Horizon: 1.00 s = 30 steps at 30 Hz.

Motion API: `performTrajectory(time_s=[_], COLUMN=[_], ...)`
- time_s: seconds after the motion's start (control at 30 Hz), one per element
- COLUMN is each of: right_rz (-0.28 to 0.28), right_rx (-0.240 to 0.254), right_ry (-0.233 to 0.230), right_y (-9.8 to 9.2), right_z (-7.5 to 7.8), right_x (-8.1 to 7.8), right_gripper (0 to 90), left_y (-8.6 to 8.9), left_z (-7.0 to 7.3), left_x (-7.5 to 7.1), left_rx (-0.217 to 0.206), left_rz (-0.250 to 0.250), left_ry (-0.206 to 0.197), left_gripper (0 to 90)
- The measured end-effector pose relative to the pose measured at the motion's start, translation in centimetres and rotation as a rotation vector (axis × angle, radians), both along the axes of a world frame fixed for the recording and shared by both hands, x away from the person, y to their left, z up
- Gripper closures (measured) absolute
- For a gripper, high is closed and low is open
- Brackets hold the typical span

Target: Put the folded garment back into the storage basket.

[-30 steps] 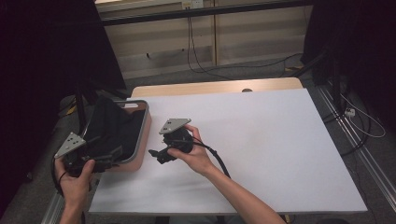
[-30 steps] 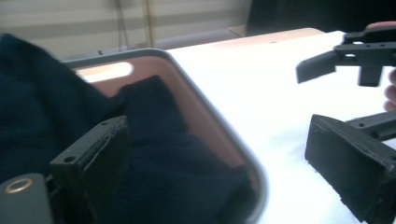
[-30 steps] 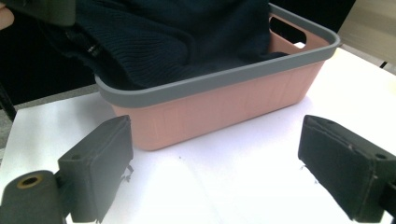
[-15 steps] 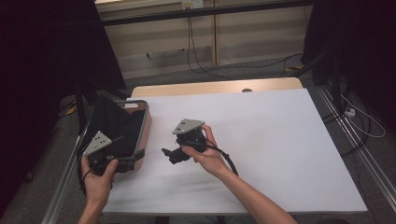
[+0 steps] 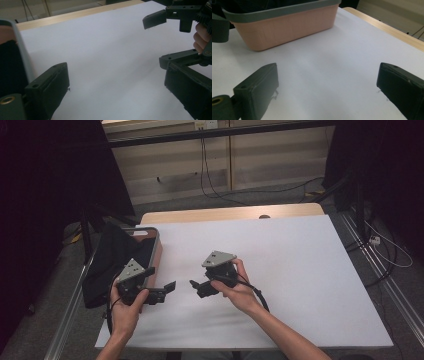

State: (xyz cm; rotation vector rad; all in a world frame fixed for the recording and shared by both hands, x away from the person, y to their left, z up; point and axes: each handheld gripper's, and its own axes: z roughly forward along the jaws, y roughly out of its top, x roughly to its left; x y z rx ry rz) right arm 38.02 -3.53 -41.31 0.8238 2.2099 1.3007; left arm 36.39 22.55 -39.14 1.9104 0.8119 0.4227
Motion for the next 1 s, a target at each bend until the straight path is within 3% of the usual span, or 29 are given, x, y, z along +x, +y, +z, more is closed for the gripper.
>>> performTrajectory(time_s=[0.23, 0.33, 0.4, 0.47, 0.57, 0.77, 1.0], right_rz=[-0.034, -0.056, -0.077, -0.098, -0.125, -0.166, -0.23], right_rx=[0.001, 0.008, -0.005, -0.007, -0.001, 0.023, 0.011], right_ry=[0.019, 0.056, 0.041, 0.042, 0.051, 0.059, 0.061], right_y=[-2.4, -3.5, -4.2, -5.0, -6.1, -8.9, -11.9], right_z=[-0.9, -1.0, -1.1, -1.4, -1.6, -2.0, -3.0], right_x=[-0.9, -1.1, -1.4, -1.6, -1.9, -3.2, -4.8], right_gripper=[4.4, 5.0, 5.4, 5.4, 6.0, 6.0, 6.0], left_y=[-1.6, -2.2, -2.5, -2.7, -2.7, -3.1, -3.2], left_z=[-0.8, -1.2, -1.5, -2.0, -2.5, -3.1, -3.5], left_x=[0.1, 0.1, 0.1, 0.2, 0.6, 0.5, 0.6], left_rx=[0.048, 0.06, 0.076, 0.071, 0.043, 0.057, 0.04], left_rz=[-0.026, -0.042, -0.052, -0.056, -0.069, -0.08, -0.088], left_ry=[0.0, 0.009, 0.003, 0.01, 0.051, 0.036, 0.038], left_gripper=[5.7, 5.7, 5.7, 5.6, 5.6, 5.6, 5.6])
